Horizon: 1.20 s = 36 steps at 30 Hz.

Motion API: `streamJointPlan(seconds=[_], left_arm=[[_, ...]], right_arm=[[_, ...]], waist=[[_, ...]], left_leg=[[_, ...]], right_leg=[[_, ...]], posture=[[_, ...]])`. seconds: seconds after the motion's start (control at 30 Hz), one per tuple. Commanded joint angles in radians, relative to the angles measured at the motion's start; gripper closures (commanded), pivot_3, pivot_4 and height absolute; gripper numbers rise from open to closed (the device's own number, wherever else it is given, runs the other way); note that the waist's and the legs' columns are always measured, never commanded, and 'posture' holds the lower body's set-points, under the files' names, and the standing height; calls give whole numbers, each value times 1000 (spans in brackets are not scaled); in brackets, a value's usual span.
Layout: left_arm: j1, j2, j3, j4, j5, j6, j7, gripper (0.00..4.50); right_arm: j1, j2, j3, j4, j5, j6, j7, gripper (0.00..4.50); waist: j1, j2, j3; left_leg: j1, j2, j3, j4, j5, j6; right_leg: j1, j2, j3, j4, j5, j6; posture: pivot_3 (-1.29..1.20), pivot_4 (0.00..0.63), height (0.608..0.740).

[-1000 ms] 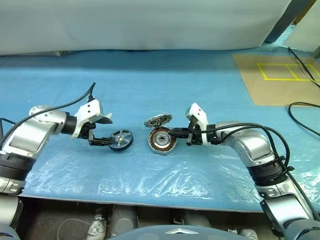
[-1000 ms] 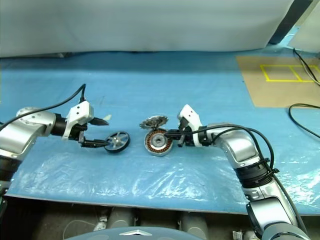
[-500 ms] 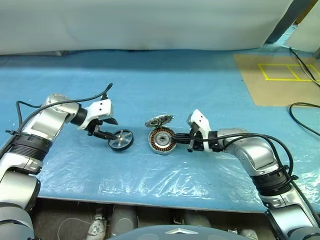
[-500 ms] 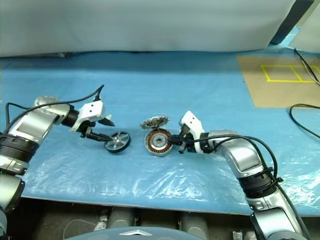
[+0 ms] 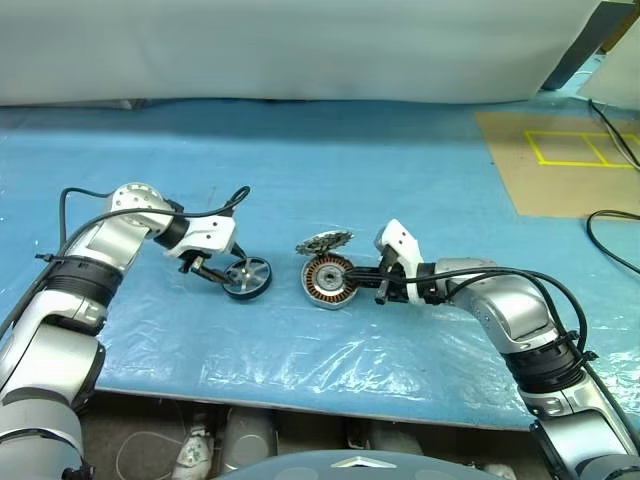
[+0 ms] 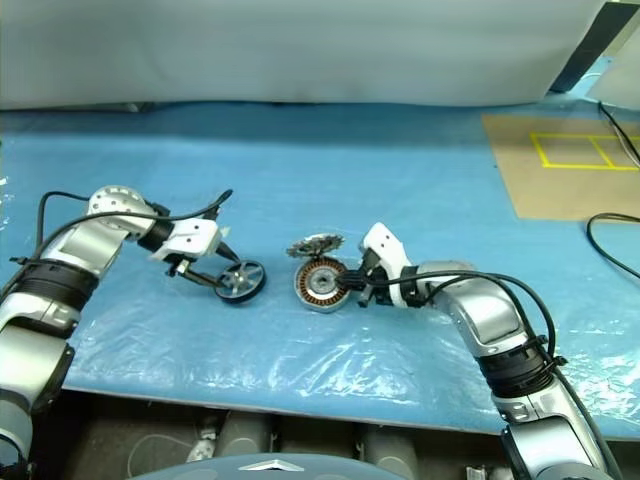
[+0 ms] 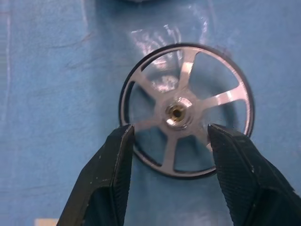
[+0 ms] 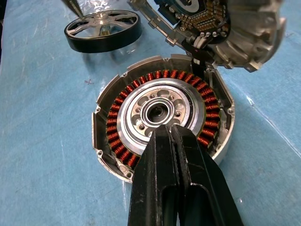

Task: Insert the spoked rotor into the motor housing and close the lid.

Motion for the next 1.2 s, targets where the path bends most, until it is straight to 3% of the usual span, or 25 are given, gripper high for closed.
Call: streamJointPlan(seconds=[0.03,0.47,0.8,1.2], left_arm=[[-53,-21,3,72,28,-66,20,1901],[-47,-37,0,17,-43,-12,-68,1901],[-45,51,-126,-64,-108,89,-68,1901],[-5,11,-95,-95,-76,86,-68,1901]], right_arm=[[18,-13,2,-41,0,-4,-4,4500],[38,-28,-4,-41,-4,-6,-27,4500],[45,-34,4,-37,-12,-15,-35,4500],[41,-33,11,-22,-25,-28,-41,4500]], waist=[[1,0,0],[2,0,0],[2,0,0],[1,0,0]], left_leg=[[0,0,0,0,0,0],[0,0,0,-1,0,0],[0,0,0,-1,0,0],[0,0,0,0,0,0]], right_leg=[[0,0,0,0,0,0],[0,0,-1,0,0,0],[0,0,-1,0,0,0],[1,-1,-1,0,0,0]], posture=[[0,150,740],[0,150,740],[0,150,740],[0,150,740]])
